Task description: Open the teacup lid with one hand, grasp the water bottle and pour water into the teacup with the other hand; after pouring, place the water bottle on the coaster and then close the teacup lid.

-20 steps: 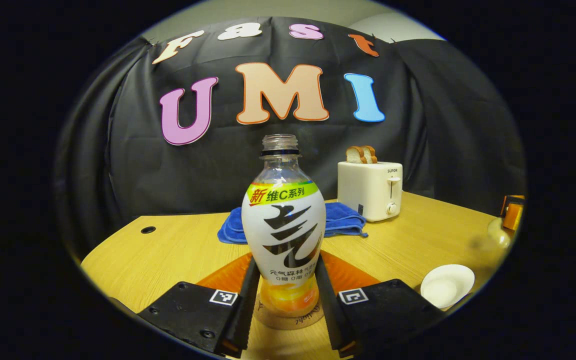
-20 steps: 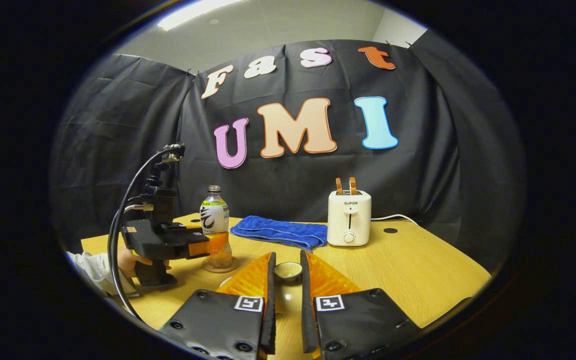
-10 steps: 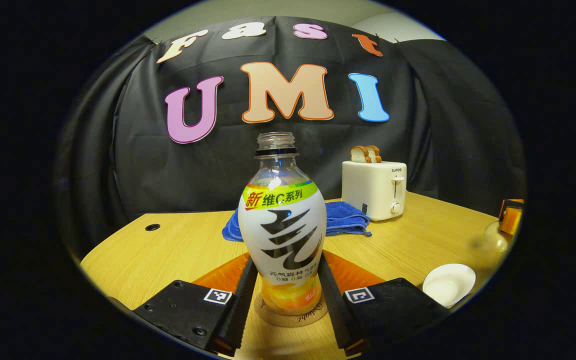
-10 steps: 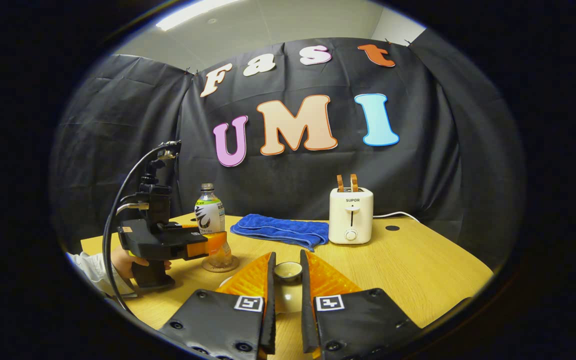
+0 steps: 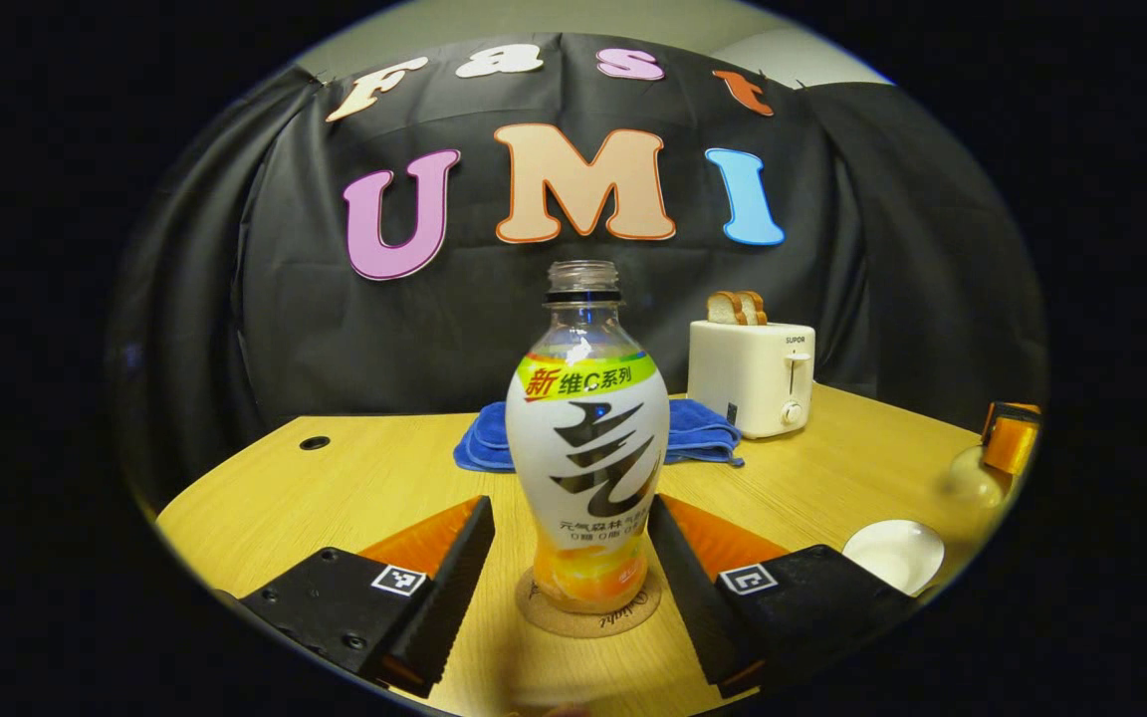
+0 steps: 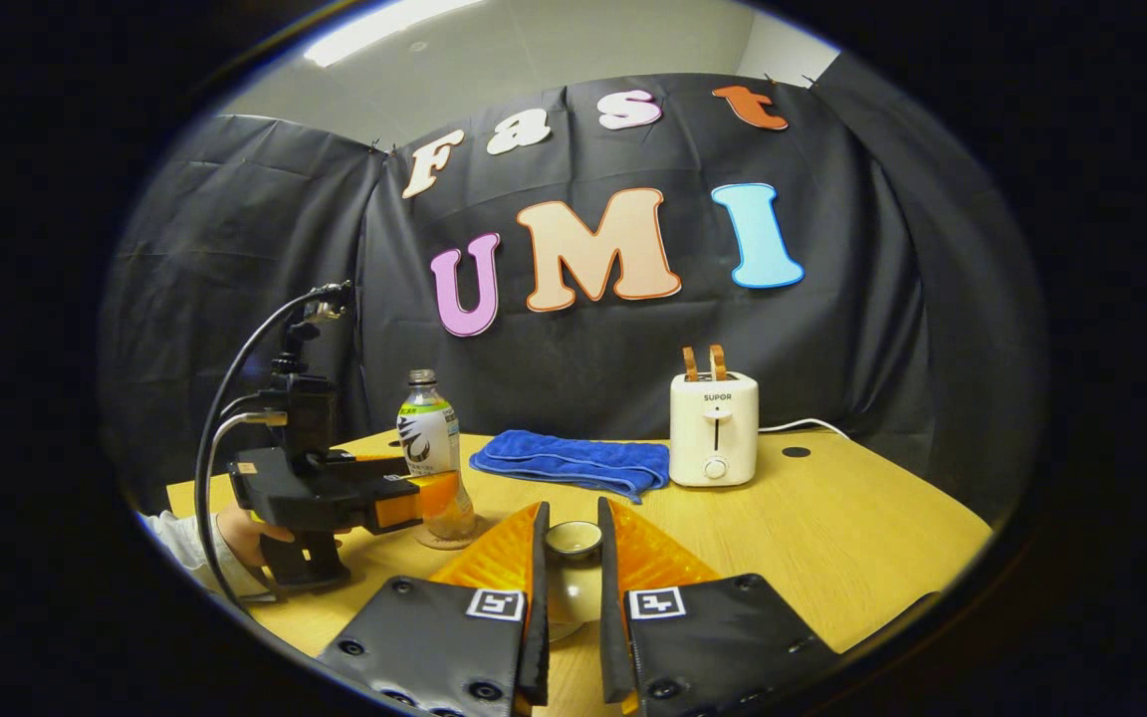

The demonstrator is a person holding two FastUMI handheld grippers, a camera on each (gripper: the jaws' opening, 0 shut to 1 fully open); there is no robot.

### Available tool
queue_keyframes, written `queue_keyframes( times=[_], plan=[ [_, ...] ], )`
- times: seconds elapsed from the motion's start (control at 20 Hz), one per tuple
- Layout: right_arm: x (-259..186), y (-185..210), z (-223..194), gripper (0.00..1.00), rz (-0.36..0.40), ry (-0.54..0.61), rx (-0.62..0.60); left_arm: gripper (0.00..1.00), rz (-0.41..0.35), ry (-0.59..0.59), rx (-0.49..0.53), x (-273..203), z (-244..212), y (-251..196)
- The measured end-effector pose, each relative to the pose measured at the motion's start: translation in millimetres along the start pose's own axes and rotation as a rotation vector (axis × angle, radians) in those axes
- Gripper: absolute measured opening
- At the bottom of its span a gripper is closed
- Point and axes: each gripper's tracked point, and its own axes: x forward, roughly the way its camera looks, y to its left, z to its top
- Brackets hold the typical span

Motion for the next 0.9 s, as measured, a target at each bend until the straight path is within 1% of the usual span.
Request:
queue_keyframes(
  times=[0.05, 0.1, 0.15, 0.25, 0.35, 0.45, 0.55, 0.7, 0.9],
  plan=[
    [2, 3, 0, 0.24, 0.005, -0.005, 0.006, 0.92, 0.006, 0.000, 0.000, -4, -1, 1],
    [6, 7, -1, 0.26, 0.012, -0.008, 0.013, 0.92, 0.011, 0.000, 0.002, -9, -1, 2],
    [9, 11, -2, 0.24, 0.022, -0.008, 0.020, 0.92, 0.019, -0.008, 0.006, -15, -1, 4],
    [14, 17, -8, 0.24, 0.034, -0.003, 0.025, 0.92, 0.031, -0.021, 0.013, -28, 2, 8],
    [19, 24, -16, 0.22, 0.044, 0.014, 0.033, 0.92, 0.047, -0.036, 0.011, -41, 6, 12],
    [23, 30, -23, 0.26, 0.055, 0.032, 0.039, 0.92, 0.065, -0.054, 0.009, -54, 11, 16],
    [25, 32, -27, 0.24, 0.054, 0.043, 0.033, 0.92, 0.080, -0.079, 0.007, -69, 18, 18],
    [31, 31, -36, 0.24, 0.045, 0.062, 0.032, 0.92, 0.090, -0.113, 0.005, -90, 26, 18],
    [37, 35, -50, 0.24, 0.046, 0.104, 0.029, 0.92, 0.096, -0.124, -0.005, -109, 26, 16]
  ],
)
